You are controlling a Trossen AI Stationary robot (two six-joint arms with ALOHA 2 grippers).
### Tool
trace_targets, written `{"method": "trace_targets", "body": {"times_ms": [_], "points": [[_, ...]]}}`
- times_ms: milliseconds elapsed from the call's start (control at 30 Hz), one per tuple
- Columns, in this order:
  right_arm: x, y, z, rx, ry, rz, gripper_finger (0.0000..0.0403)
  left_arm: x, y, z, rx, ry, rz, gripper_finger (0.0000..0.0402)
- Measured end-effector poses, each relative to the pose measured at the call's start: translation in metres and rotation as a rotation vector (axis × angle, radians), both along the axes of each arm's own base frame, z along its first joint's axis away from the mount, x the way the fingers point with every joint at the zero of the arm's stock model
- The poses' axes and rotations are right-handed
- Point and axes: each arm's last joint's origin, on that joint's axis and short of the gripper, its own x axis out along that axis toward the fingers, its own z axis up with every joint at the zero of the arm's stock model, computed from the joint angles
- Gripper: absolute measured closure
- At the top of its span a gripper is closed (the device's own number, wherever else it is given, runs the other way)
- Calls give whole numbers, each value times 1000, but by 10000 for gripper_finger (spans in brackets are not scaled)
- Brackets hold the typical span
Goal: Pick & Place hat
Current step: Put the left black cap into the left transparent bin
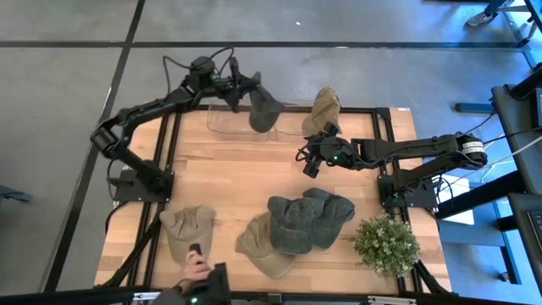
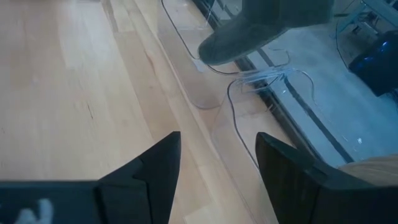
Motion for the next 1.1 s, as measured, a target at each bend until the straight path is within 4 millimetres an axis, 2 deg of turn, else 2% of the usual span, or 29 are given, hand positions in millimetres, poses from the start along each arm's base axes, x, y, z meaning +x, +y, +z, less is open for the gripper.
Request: {"method": "trace_targets", "body": {"times_ms": [133, 400, 567, 867, 1100], "points": [[0, 0, 0, 6, -4, -4, 194, 12, 13, -10, -8, 22, -17, 370], [0, -4, 0, 21, -15, -30, 194, 25, 26, -3, 19, 2, -59, 370], [-1, -7, 0, 23, -16, -44, 194, 26, 27, 4, 27, -10, -65, 370], [-1, -7, 0, 24, -11, -44, 194, 26, 26, -2, -2, 37, -70, 370], [-1, -7, 0, 23, -11, -43, 194, 33, 20, -7, -48, 43, -151, 369]]}}
